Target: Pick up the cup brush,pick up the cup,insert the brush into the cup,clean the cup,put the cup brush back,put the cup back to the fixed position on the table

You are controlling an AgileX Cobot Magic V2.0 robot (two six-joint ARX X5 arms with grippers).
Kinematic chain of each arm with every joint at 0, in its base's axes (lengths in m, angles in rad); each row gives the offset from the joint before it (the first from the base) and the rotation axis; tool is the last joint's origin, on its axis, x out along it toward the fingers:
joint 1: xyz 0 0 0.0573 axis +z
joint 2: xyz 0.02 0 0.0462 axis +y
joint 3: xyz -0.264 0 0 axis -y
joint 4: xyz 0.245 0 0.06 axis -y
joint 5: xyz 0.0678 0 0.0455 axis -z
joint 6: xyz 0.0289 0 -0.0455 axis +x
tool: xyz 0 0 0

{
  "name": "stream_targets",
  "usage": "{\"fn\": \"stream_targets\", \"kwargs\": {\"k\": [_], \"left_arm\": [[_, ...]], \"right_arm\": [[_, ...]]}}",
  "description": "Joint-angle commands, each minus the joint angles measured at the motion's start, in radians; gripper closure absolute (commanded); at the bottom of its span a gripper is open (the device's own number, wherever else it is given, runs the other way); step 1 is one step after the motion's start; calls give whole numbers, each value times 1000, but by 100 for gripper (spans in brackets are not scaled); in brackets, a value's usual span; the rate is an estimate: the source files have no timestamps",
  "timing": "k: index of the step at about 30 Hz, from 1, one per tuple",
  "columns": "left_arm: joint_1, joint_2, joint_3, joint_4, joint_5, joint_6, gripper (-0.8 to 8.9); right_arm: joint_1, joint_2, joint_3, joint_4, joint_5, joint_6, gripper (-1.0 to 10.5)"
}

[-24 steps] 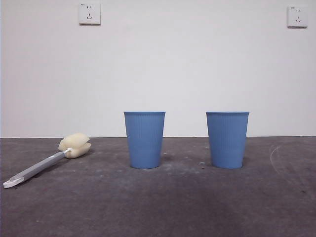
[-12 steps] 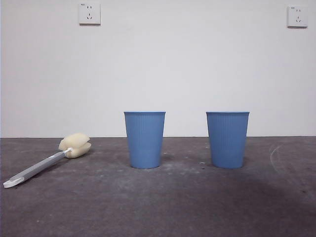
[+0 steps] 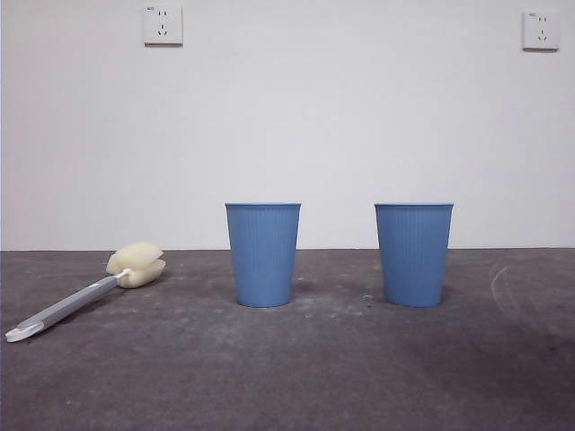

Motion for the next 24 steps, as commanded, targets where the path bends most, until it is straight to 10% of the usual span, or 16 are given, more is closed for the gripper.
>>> {"fn": "stream_targets", "kwargs": {"k": [1,24], "left_arm": [[2,4,-6,7,-2,-9,817],[2,8,-5,8,-2,-9,817]], "right_arm": [[-1,-3,-10,23,0,17,946],[-1,-3,-10,11,1,17,946]]}}
